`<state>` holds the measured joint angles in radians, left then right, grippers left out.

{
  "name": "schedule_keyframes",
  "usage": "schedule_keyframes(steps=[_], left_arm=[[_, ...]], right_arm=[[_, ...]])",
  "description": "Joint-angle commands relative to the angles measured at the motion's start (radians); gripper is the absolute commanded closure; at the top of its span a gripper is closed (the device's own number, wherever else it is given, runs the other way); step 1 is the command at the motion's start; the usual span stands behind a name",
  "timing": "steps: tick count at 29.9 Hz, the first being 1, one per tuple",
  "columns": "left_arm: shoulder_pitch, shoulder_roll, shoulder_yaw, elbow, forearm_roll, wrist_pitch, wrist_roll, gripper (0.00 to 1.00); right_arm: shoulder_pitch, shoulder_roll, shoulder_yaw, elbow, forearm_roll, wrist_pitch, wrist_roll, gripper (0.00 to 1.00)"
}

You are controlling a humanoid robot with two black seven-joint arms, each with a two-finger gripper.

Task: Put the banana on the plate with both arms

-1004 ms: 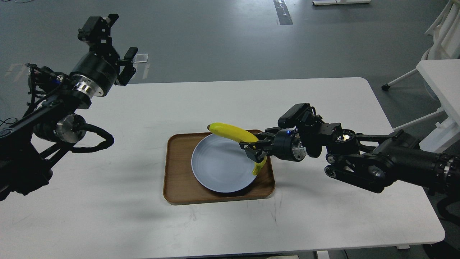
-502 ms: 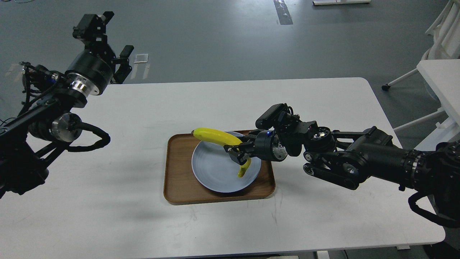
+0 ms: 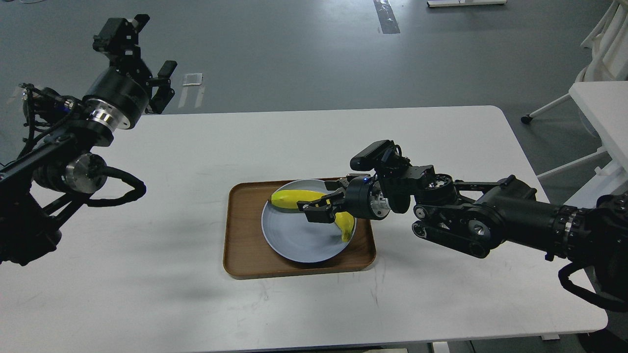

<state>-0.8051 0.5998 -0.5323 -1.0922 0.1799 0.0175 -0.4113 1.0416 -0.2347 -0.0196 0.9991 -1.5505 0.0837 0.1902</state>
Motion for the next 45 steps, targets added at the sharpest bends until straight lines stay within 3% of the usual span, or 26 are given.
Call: schedule_keyframes(steps=[1,4,6,9,14,17,24,31,45], left_arm=[[0.000,0.002,0.000,0.000,0.000,-0.001,0.002,0.02],[0.000,0.002,0.000,0.000,0.000,-0.001,0.002,0.02],[0.001,0.000,0.002,-0.002,0.000,-0.002,0.002,0.02],[0.001,-0.002,0.003,-0.002,0.000,-0.005,0.003,0.02],[0.001,-0.005,0.002,0.000,-0.007,-0.008,0.009,0.02],[0.010,-0.008,0.002,0.000,-0.010,-0.010,0.011,0.02],[0.055,-0.029,0.002,-0.003,-0.014,-0.011,0.025,0.02],[0.057,-0.031,-0.011,-0.002,-0.016,-0.050,0.130,0.02],[0.073,-0.052,-0.026,0.003,-0.036,-0.062,0.121,0.02]], right_arm=[[0.035,-0.054,0.116,0.019,0.062,0.001,0.000,0.00],[0.049,-0.075,0.214,0.020,0.303,0.005,-0.017,0.00],[0.070,-0.090,0.285,0.018,0.613,0.004,-0.057,0.00],[0.067,-0.094,0.376,0.009,0.864,-0.001,-0.110,0.00],[0.035,-0.084,0.588,-0.071,1.148,-0.001,-0.202,0.00],[0.005,-0.084,0.644,-0.103,1.243,0.004,-0.235,0.00],[-0.043,-0.075,0.658,-0.100,1.288,0.031,-0.262,0.00],[-0.046,-0.046,0.662,-0.100,1.288,0.034,-0.273,0.00],[-0.054,-0.017,0.688,-0.097,1.288,0.027,-0.314,0.00]])
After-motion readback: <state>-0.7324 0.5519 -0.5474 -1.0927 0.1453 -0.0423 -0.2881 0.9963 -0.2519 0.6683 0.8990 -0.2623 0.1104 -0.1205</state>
